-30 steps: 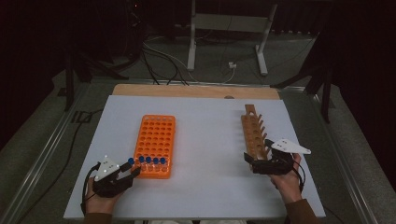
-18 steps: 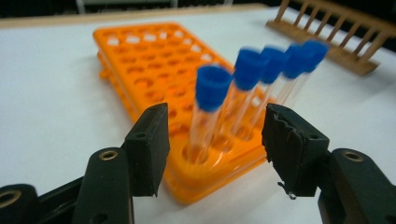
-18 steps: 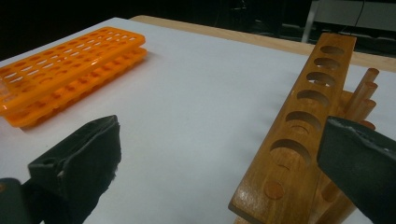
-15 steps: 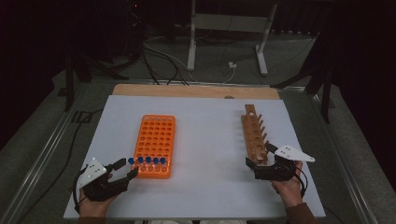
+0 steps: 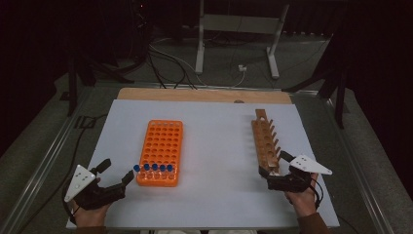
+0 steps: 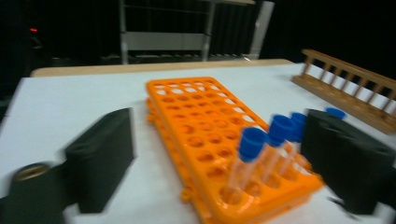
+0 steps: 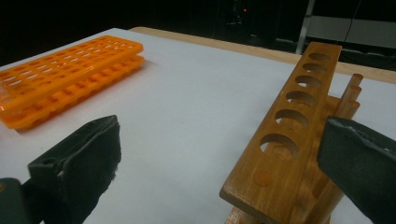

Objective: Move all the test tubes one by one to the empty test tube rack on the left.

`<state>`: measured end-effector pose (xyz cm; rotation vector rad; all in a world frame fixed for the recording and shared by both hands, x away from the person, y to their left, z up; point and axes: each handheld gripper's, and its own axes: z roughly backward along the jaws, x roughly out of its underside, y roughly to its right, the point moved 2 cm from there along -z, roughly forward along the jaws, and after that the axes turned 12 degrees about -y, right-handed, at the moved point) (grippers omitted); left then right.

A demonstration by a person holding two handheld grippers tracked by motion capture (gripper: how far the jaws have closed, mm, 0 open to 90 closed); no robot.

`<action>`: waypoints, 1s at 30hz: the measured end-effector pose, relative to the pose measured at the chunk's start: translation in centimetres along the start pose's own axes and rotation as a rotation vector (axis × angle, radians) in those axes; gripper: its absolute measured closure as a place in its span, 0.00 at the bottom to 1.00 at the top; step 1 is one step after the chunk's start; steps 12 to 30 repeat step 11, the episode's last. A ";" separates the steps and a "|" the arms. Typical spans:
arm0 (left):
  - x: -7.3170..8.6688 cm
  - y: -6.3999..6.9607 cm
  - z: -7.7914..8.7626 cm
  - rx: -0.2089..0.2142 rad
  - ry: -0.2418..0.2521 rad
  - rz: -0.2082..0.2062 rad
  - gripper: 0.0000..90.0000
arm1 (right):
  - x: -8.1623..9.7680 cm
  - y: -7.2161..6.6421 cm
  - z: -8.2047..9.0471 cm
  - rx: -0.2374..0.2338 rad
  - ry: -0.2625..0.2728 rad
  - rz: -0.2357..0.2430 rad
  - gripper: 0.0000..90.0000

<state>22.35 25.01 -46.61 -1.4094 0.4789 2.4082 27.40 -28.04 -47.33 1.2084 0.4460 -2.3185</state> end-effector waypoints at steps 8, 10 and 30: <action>-0.2 -0.5 0.0 -0.048 0.019 0.028 0.01 | 0.3 0.0 -0.2 0.002 0.009 0.001 0.00; -0.1 -0.4 -0.1 -0.046 0.013 0.024 0.01 | 0.3 0.0 -0.3 0.003 0.008 0.005 0.00; -0.1 -0.4 -0.2 -0.047 0.012 0.023 0.01 | 0.3 0.0 -0.3 0.003 0.006 0.005 0.00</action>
